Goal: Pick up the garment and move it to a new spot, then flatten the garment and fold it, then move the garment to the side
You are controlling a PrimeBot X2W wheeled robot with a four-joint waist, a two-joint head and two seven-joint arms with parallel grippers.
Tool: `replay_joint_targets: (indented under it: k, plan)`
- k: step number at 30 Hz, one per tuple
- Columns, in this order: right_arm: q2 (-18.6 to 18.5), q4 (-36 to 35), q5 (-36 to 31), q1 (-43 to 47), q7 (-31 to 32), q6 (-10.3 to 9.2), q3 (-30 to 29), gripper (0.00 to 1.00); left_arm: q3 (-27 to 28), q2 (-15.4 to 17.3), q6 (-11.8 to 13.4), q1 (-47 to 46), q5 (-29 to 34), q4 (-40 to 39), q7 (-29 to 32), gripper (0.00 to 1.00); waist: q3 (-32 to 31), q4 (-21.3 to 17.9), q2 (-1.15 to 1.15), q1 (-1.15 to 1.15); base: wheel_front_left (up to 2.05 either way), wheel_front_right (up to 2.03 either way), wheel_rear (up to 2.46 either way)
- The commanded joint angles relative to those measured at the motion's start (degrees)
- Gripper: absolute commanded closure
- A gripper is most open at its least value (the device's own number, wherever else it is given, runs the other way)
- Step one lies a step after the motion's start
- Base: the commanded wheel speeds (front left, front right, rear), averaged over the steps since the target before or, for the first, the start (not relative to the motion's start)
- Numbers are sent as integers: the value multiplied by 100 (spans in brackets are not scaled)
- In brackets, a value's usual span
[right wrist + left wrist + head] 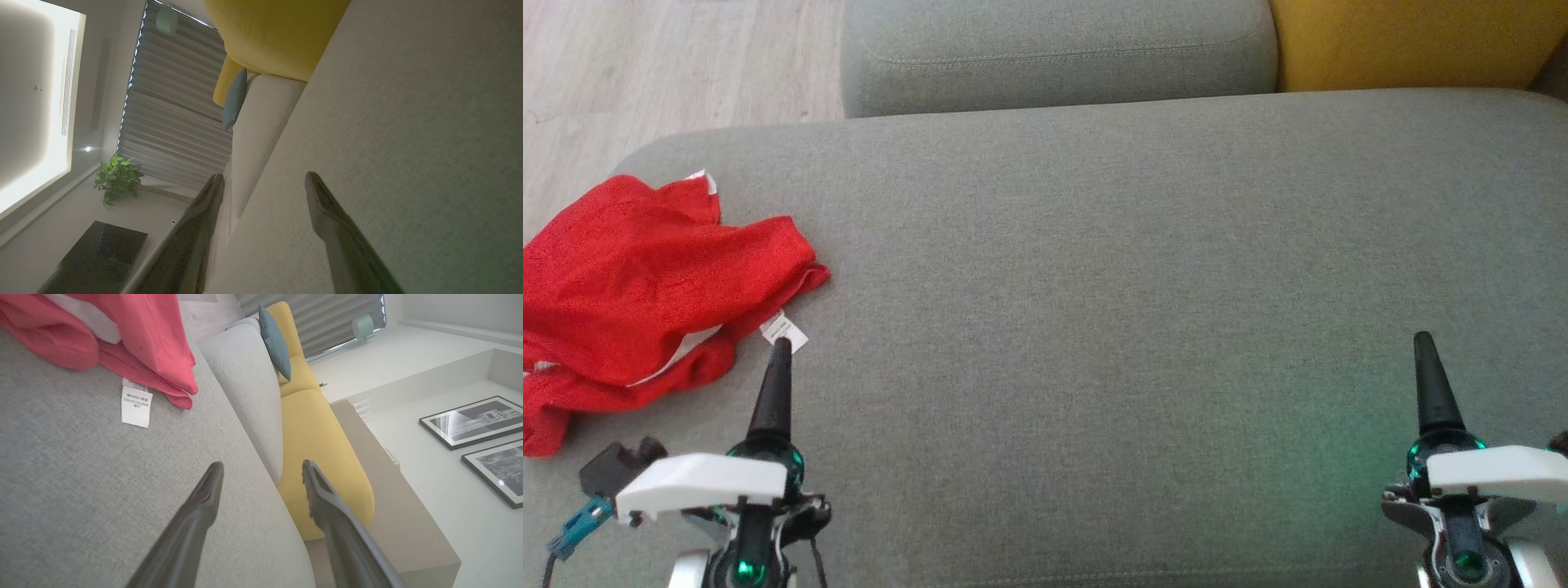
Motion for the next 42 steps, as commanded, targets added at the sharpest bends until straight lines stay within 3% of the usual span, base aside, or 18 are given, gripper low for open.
replay_joint_targets:
  k: [1, 13, 42]
  plan:
    - [-148, -252, -163, -342, -78, 16, 49, 0, 30, 81, 3, -339, 158, -235, -60, 0, 2, -1, 0, 0, 0, 0, 0]
    - [-218, -528, -1398, -363, -96, 21, 243, 0, -148, 197, 138, -366, 1285, -312, -261, 0, 12, 0, 0, 0, 0, 0, 0]
    - [-226, -714, -3394, -257, -240, 31, 548, 0, -599, 441, 480, -381, 3534, -392, -747, 0, 36, 8, 0, 0, 0, 0, 0]
